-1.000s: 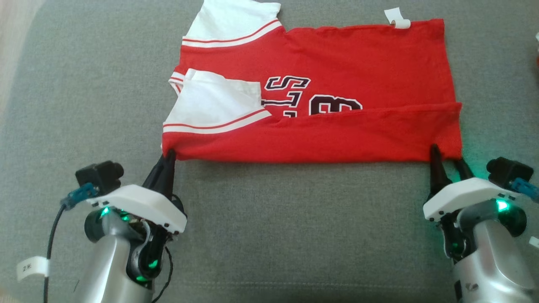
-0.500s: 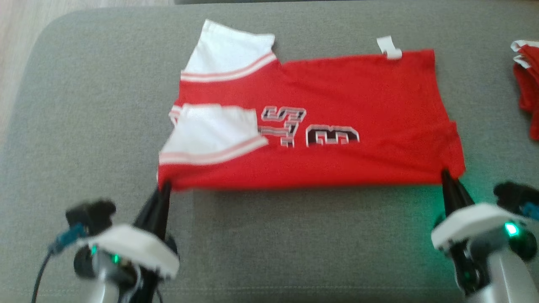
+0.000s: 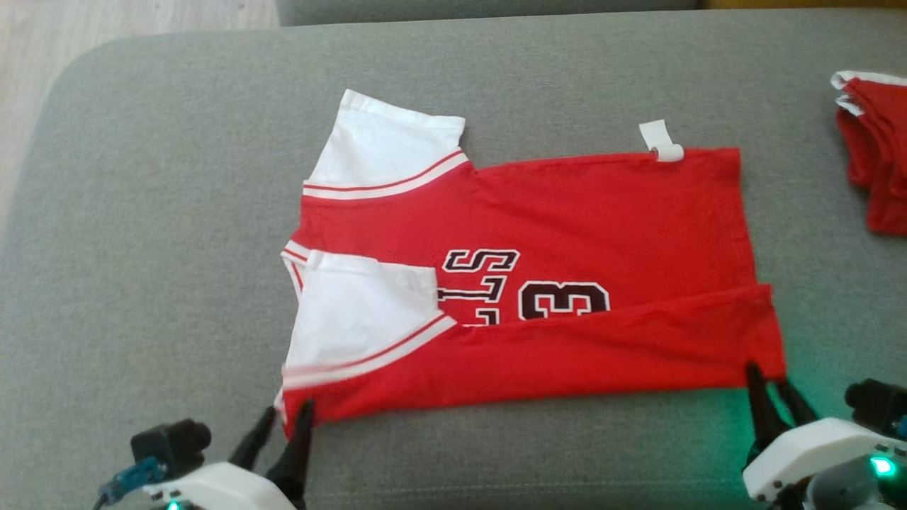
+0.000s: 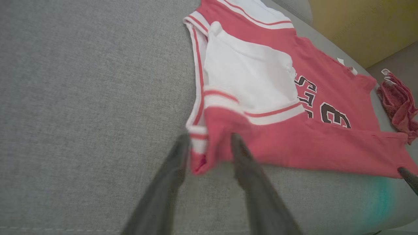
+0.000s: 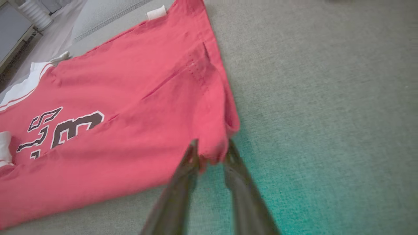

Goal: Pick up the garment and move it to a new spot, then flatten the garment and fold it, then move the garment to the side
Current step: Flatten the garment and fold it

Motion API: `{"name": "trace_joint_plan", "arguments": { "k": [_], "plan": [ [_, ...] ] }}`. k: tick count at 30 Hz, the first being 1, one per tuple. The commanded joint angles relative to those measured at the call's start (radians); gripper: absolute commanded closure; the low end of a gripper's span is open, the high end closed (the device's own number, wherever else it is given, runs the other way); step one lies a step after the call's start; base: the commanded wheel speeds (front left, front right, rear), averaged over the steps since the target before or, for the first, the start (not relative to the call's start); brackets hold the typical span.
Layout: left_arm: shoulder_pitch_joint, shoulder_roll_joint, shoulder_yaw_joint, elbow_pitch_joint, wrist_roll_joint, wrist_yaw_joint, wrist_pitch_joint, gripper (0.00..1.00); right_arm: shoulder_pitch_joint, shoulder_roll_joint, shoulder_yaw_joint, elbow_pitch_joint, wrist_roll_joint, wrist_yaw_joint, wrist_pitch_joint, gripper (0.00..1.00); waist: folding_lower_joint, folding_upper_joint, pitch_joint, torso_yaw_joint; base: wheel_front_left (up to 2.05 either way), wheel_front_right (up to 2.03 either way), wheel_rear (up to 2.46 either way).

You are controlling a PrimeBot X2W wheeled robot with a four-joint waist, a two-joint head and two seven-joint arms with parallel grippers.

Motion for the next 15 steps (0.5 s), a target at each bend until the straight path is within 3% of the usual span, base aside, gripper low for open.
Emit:
{"name": "trace_joint_plan", "arguments": {
  "k": [1,8,15],
  "plan": [
    [-0.039,0.011,0.035,-0.037,0.006,0.005,-0.002,0.00,-0.002,-0.010,0.017,-0.042,0.006,0.007,-0.007,0.00,0.0000,0.0000,0.000,-0.006,0.00,0.00,0.00],
    [-0.145,0.108,0.076,-0.086,0.050,0.000,0.031,0.00,-0.031,-0.010,-0.019,-0.113,-0.018,0.007,-0.022,0.00,0.0000,0.0000,0.022,-0.046,0.00,0.00,0.00],
    [-0.462,0.205,0.067,-0.029,0.090,-0.048,0.153,0.00,-0.134,-0.010,0.007,-0.194,-0.053,0.007,-0.023,0.00,0.0000,0.0000,0.094,-0.079,0.00,0.00,0.00]
  ]
}}
